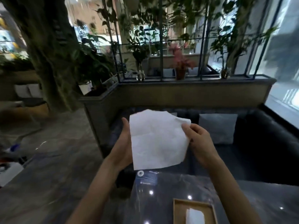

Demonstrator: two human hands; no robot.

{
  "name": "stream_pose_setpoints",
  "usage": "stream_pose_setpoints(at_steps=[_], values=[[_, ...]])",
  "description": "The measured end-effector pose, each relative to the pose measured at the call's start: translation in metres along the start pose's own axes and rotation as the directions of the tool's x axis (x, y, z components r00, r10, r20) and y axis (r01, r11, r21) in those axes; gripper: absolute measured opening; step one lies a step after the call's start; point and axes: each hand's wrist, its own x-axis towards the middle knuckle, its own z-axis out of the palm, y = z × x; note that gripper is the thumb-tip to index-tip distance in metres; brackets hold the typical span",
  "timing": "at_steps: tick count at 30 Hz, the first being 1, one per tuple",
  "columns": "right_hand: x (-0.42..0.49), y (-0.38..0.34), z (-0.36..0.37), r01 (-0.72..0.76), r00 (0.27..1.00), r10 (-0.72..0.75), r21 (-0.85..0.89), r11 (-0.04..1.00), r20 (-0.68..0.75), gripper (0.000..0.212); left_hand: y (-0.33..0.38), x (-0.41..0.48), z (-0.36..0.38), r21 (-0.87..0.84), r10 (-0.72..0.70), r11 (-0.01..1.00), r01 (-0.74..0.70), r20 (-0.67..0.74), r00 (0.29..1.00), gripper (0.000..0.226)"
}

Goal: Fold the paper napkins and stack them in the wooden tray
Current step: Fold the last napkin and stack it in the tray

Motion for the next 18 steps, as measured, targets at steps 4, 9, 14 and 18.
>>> stream_pose_setpoints(at_steps=[4,9,14,18], values=[[-0.008,-0.015,-0.032,0.039,0.994,-0.044,-0.05,0.998,-0.098,0.028,0.002,0.023,0.027,0.647,0.226,0.76,-0.055,-0.184,0.957,0.042],[-0.022,-0.046,-0.095,0.068,0.968,-0.082,-0.066,0.995,-0.238,0.028,-0.005,0.059,0.064,0.746,0.015,0.666,0.008,-0.024,1.0,0.031],[-0.037,-0.085,-0.149,0.08,0.969,-0.117,-0.171,0.982,-0.217,0.024,-0.016,0.099,0.103,0.786,0.09,0.615,-0.051,-0.006,0.996,0.023],[-0.036,-0.11,-0.172,0.062,0.981,-0.1,-0.219,0.974,-0.168,0.02,-0.016,0.111,0.118,0.797,0.138,0.593,-0.114,0.039,0.99,0.028]])
